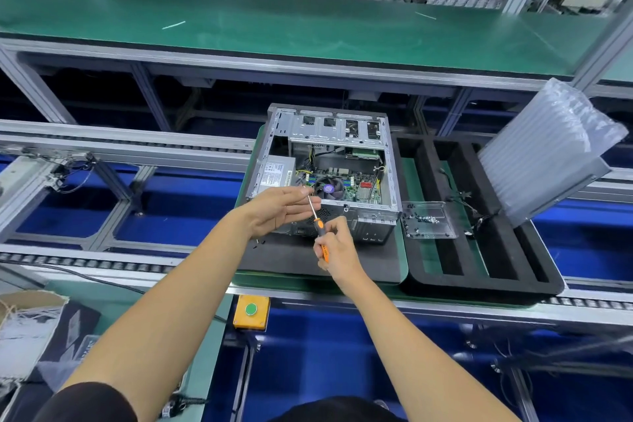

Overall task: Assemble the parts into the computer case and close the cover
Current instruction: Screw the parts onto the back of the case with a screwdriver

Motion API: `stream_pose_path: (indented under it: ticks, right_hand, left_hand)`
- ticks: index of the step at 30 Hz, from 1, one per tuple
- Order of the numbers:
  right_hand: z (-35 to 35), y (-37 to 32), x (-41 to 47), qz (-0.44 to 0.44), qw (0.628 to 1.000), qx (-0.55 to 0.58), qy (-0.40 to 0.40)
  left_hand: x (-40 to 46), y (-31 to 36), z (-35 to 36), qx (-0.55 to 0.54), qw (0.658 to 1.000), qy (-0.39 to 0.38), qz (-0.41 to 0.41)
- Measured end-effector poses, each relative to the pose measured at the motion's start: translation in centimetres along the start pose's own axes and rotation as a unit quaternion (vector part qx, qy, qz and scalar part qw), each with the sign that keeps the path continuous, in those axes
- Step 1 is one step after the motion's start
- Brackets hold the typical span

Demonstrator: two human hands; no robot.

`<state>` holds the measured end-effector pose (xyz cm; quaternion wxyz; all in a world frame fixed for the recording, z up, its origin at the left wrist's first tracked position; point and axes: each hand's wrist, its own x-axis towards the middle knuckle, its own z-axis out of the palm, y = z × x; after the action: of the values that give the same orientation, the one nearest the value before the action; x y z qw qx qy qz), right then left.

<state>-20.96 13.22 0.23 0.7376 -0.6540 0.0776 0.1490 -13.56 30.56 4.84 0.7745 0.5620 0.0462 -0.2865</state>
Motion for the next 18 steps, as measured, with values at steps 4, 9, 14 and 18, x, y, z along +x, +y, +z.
stream_pose_path:
  ticks: [4,9,14,18]
  right_hand:
    - [-0.7,0.0,0.1,-0.013,0.999,0.011,0.039]
    - [-1.2,0.3,-0.2,-0.002,0.995,0.042,0.086]
    - [-1.8,0.9,-0.5,0.003,0.990,0.069,0.124]
    - [-2.3,1.6,-0.9,0.005,0.986,0.078,0.145]
  left_hand:
    - [0.7,0.2,0.2,0.083,0.992,0.068,0.068]
    - [4.9,1.1,1.4,0.477,0.824,0.217,0.217]
    - [8.7,1.5,2.6,0.654,0.753,-0.042,0.059]
    - [9.3,1.0,2.1,0.623,0.776,-0.101,0.012]
